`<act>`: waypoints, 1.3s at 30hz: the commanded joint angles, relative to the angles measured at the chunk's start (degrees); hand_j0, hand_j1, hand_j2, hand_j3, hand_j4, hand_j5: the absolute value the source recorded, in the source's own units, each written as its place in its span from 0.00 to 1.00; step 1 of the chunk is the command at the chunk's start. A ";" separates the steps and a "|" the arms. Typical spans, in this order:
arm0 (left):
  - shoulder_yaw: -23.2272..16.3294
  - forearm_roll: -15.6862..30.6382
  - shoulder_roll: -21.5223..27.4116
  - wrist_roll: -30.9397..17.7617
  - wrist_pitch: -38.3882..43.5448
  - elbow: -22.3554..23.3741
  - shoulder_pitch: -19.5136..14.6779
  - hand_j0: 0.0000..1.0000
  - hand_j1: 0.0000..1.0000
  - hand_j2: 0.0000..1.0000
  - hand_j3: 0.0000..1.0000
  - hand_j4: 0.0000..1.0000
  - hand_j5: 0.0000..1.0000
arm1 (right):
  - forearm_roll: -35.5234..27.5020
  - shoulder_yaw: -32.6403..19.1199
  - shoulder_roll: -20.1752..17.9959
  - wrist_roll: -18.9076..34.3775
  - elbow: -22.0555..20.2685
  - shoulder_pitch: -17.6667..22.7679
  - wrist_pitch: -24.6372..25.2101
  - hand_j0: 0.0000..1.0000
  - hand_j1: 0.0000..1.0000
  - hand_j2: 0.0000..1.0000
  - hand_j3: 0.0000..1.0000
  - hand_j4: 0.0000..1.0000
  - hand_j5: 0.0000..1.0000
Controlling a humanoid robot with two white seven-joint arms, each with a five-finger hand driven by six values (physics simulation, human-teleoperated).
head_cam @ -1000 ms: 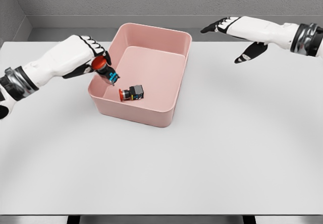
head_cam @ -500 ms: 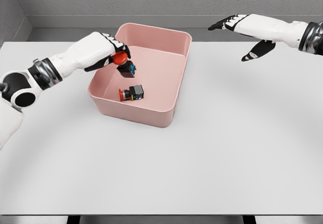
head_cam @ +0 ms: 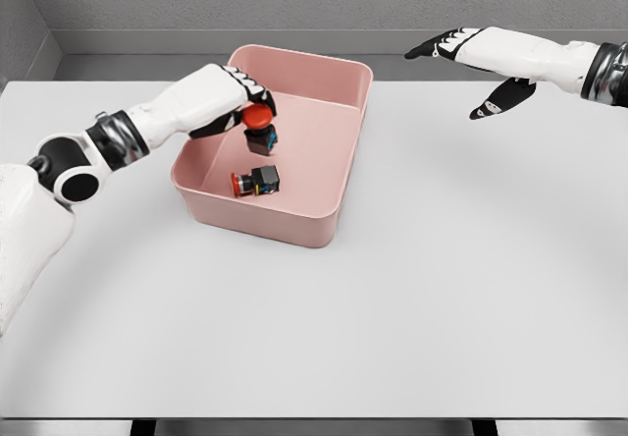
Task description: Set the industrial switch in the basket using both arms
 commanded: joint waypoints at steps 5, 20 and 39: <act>0.05 -0.15 -0.82 -0.42 0.06 0.72 0.00 0.69 0.69 0.69 0.69 0.69 0.69 | -0.38 -0.08 -0.13 -0.03 -0.01 0.00 0.12 1.00 1.00 1.00 1.00 1.00 1.00; 0.05 -0.15 -1.17 -0.25 0.06 0.37 0.00 1.00 1.00 1.00 1.00 1.00 1.00 | -0.38 -0.08 -0.13 -0.03 -0.10 -0.09 0.12 1.00 1.00 1.00 1.00 1.00 1.00; -4.34 13.82 22.73 -0.42 0.06 -22.04 3.87 1.00 1.00 1.00 1.00 1.00 1.00 | -1.53 -0.52 -1.80 -0.12 -0.45 0.88 0.12 1.00 1.00 1.00 1.00 1.00 1.00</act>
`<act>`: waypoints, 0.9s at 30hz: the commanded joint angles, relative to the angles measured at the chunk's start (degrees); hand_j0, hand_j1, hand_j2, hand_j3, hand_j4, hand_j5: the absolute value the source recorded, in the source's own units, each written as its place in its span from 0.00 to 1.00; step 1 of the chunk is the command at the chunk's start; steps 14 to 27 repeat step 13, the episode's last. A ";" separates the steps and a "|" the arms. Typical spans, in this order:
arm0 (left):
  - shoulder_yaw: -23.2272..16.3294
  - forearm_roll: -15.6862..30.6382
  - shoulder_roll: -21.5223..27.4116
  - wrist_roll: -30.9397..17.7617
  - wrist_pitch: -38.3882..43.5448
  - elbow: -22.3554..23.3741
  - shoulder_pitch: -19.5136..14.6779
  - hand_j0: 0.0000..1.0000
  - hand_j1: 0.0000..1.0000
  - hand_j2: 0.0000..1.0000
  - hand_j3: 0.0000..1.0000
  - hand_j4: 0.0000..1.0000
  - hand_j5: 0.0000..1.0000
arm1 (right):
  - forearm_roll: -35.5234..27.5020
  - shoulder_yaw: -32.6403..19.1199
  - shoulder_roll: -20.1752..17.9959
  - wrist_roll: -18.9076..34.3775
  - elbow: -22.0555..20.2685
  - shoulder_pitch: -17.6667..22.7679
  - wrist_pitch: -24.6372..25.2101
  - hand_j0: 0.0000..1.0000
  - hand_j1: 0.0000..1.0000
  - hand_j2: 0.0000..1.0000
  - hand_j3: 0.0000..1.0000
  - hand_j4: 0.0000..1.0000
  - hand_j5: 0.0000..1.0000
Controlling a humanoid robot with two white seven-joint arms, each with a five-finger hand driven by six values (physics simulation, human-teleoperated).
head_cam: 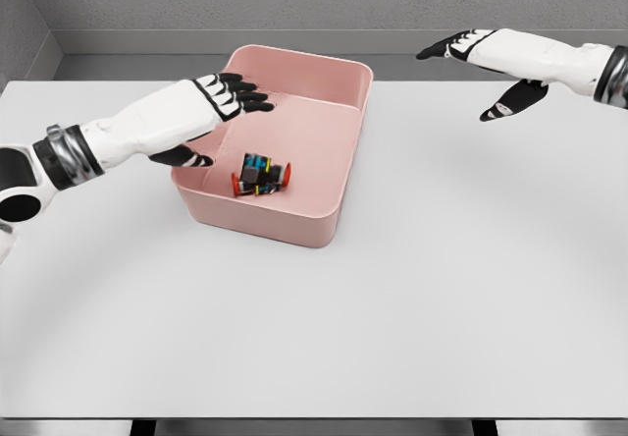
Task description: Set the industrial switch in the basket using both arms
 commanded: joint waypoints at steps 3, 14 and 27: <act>-0.30 6.41 14.25 0.15 0.07 -7.02 0.00 1.00 1.00 1.00 1.00 1.00 1.00 | -0.61 0.02 -0.08 -0.05 -0.01 0.00 0.12 1.00 1.00 1.00 1.00 1.00 1.00; -0.56 6.42 16.81 0.42 0.07 -6.49 1.85 1.00 1.00 1.00 1.00 1.00 1.00 | -0.61 0.02 -0.08 -0.05 -0.01 0.35 0.12 1.00 1.00 1.00 1.00 1.00 1.00; -0.56 6.42 16.81 0.42 0.07 -6.49 1.85 1.00 1.00 1.00 1.00 1.00 1.00 | -0.61 0.02 -0.08 -0.05 -0.01 0.35 0.12 1.00 1.00 1.00 1.00 1.00 1.00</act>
